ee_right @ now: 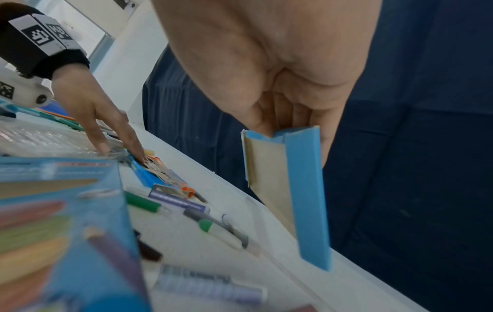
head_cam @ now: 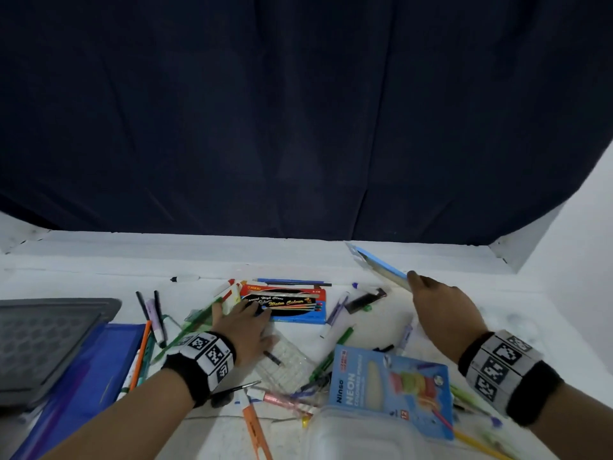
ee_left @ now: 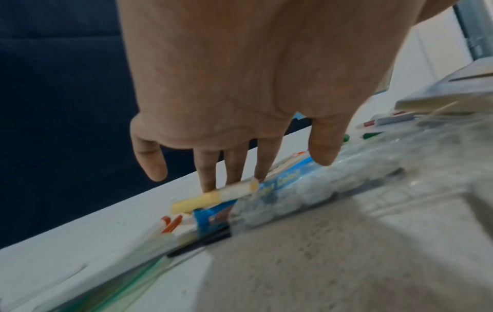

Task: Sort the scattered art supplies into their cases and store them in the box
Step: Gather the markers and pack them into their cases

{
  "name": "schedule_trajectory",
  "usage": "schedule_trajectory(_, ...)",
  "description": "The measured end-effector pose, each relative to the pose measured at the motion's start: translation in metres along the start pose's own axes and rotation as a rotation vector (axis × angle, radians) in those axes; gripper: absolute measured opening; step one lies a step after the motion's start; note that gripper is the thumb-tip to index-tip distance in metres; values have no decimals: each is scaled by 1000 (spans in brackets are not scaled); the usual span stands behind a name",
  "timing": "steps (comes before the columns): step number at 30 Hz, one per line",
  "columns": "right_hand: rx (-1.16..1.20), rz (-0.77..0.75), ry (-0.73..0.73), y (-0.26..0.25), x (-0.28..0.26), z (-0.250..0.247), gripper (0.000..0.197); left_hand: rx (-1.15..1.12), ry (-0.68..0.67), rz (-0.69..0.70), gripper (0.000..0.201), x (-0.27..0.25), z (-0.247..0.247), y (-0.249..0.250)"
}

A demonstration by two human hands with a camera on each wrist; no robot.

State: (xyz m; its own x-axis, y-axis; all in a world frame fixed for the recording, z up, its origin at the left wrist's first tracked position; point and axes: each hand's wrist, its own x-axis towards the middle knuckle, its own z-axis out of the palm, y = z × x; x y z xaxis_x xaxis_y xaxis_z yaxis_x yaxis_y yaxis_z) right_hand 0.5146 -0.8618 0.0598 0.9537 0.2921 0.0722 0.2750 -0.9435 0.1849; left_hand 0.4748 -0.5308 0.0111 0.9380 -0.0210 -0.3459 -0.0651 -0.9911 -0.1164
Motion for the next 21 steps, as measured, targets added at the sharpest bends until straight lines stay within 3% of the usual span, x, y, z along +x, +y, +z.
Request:
schedule_trajectory(5, -6, 19, -164, 13, -36, 12, 47, 5, 52, 11, 68, -7, 11, 4)
schedule_trajectory(7, 50, 7, -211, 7, -42, 12, 36, -10, 52, 17, 67, -13, 15, 5)
schedule_trajectory(11, 127, -58, -155, -23, -26, -3, 8, -7, 63, 52, 64, -29, 25, 5)
schedule_trajectory(16, 181, -301, -61, -79, 19, -14, 26, -99, 4, 171, 70, -42, 35, -11)
schedule_trajectory(19, 239, -459, -221, -107, 51, -3, 29, -101, 3, 235, 56, -57, 35, -13)
schedule_trajectory(21, 217, -539, -315, -124, 66, 7, 45, -120, 1, 249, 56, -66, 35, -12)
